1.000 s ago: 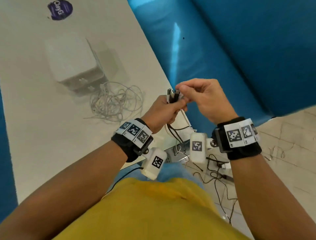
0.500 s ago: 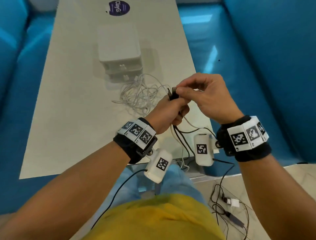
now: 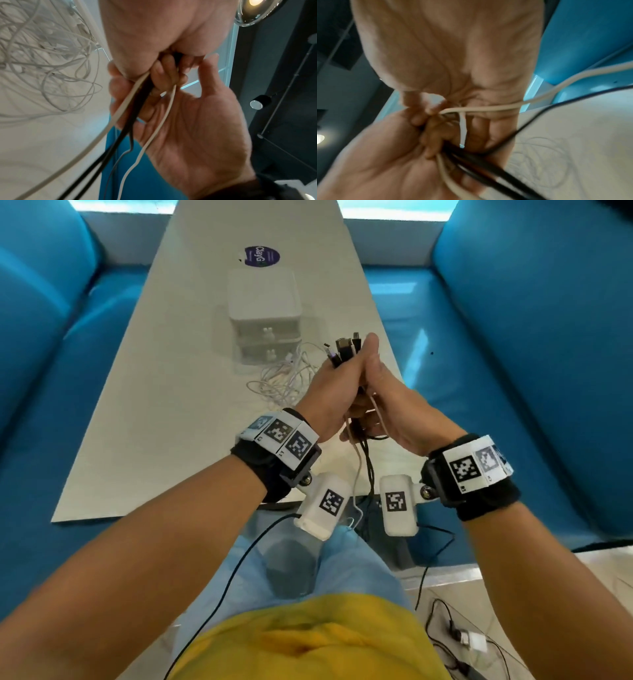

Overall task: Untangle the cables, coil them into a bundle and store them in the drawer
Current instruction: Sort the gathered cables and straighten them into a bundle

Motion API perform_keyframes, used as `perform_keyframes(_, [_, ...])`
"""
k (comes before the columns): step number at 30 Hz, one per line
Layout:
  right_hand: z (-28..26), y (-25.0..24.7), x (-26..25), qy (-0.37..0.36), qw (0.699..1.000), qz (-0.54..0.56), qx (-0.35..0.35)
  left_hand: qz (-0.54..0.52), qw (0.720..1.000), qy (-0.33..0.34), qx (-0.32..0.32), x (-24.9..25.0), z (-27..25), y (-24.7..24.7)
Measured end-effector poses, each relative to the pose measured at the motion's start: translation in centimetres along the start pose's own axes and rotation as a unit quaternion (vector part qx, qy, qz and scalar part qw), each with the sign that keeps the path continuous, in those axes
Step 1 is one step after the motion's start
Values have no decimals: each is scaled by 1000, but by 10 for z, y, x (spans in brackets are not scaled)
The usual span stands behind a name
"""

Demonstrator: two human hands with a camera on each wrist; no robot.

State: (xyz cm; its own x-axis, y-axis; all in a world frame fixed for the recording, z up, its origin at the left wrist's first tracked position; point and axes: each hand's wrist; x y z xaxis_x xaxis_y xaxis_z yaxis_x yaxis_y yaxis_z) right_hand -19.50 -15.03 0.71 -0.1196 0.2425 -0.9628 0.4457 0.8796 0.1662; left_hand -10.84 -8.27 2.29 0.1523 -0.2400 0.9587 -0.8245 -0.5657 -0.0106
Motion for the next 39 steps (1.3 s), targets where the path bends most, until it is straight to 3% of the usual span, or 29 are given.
perform_keyframes(5, [-30,-17,6,15,999,-37,-19,34,994,91,-39,8,-16,18])
perform_keyframes(13, [-96,-83,31,35,995,-86,46,41,991,111,-55,-1,-30,53])
perform_keyframes(19, [-113,-109,67,57,990,-86,92,-22,970,78,-231,-7,-42,90])
perform_keyframes(21, [-113,-122,98,83,986,-91,115,-4,967,74,-245,-9,-43,96])
perform_keyframes(24, [-117,-139,154,146,959,-190,150,22,970,72,-231,-10,-40,97])
perform_keyframes(27, [-129,-147,200,218,928,-269,140,58,973,83,-208,-12,-36,98])
perform_keyframes(31, [-141,-153,199,303,897,-309,91,107,968,101,-203,-19,-35,103])
perform_keyframes(33, [-134,-155,169,241,935,-240,98,132,965,97,-206,-26,-34,107])
perform_keyframes(35, [-125,-150,129,91,975,-143,146,170,958,99,-207,-37,-32,111])
perform_keyframes(37, [-115,-133,88,-49,974,-69,212,193,954,96,-210,-44,-31,113])
perform_keyframes(39, [-107,-115,55,-127,964,-21,231,164,963,79,-201,-43,-30,112])
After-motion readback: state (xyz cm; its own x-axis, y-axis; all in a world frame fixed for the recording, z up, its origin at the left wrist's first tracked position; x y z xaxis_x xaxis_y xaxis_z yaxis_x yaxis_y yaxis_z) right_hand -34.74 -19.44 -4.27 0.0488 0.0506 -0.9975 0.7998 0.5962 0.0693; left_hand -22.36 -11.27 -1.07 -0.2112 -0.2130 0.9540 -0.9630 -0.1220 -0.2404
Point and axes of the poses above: each hand's wrist, its own z-axis towards the middle knuckle, its own y-axis out of the palm, x = y × z, and after that the axes turned 13 degrees about z, right-handed
